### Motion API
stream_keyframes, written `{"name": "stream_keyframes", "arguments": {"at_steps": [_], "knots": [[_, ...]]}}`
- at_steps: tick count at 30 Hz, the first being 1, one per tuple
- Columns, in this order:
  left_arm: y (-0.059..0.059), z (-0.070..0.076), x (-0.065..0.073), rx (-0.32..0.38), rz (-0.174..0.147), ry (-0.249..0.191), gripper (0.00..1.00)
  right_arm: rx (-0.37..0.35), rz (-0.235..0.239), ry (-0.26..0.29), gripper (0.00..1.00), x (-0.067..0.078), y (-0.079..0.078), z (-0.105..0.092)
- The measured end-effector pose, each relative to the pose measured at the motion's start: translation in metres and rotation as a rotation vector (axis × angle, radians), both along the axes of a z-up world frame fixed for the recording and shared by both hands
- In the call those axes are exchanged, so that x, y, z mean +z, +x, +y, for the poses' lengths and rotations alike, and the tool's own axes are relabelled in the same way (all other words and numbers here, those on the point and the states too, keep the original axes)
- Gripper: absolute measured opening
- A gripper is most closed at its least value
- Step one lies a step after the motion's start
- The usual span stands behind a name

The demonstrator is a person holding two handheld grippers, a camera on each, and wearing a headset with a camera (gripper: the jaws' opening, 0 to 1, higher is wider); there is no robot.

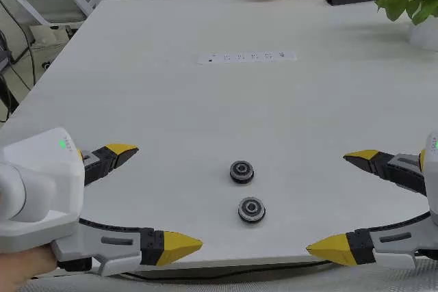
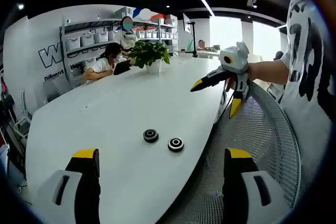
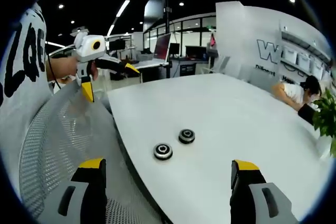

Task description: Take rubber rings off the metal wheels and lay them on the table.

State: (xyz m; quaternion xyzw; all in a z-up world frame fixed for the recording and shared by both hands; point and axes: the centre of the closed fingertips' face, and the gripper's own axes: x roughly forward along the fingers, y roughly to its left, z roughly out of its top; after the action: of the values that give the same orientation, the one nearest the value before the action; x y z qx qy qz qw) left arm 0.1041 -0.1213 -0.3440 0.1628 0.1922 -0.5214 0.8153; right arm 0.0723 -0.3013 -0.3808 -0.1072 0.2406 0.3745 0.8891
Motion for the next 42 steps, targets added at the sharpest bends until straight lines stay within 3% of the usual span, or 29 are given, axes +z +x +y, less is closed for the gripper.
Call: {"name": "stream_keyframes", "arguments": {"at_steps": [42], "knots": [[-0.0018, -0.0011, -0.0025, -0.015, 0.006, 0.027, 0.88, 0.01, -0.006, -0.011, 0.99, 0.0001, 0.0, -0.0031]]}}
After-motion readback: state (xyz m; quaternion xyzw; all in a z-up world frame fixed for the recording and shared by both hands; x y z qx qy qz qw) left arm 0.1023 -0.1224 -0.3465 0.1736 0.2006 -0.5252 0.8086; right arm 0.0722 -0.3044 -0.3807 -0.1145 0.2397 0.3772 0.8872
